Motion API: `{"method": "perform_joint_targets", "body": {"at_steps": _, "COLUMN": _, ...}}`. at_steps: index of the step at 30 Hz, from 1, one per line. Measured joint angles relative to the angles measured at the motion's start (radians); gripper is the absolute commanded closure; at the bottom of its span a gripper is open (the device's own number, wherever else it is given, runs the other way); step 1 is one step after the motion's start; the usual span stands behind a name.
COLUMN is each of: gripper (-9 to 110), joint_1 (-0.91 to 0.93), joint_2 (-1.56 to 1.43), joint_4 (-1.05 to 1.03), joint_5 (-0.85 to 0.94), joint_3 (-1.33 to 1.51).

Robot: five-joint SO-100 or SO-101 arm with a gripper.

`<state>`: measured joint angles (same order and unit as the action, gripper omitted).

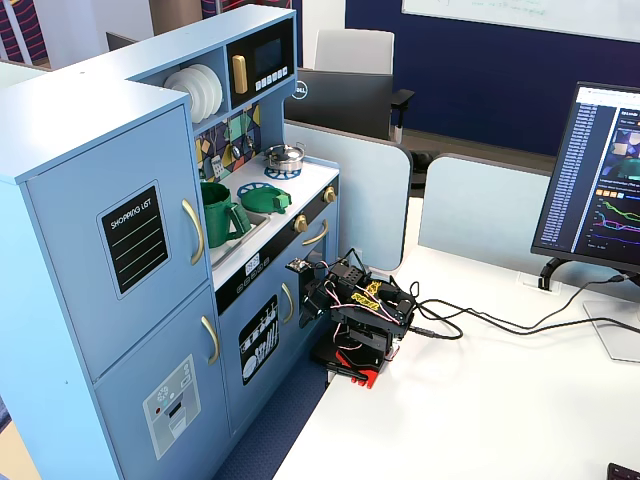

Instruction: Pick up the lid from the counter and put it on the green recipient

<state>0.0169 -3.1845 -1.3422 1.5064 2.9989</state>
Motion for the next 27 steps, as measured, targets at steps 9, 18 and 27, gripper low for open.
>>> {"method": "perform_joint_targets", "body": {"at_steps": 9, "gripper": 101, "joint_1": 0.110, "joint_2": 0.000, "joint_4": -0.006, "joint_5": 0.035, "joint_3": 0.000}}
{"method": "perform_joint_targets", "body": {"at_steps": 18, "gripper": 102, "joint_1": 0.195, "joint_2": 0.006, "joint_4": 0.026, "joint_5": 0.051, "joint_3": -0.006}}
{"method": "perform_joint_targets", "body": {"at_steps": 27, "gripper": 101, "joint_1": 0.466, "joint_2": 0.207, "joint_4": 0.459, "joint_5": 0.186, "joint_3": -0.330}}
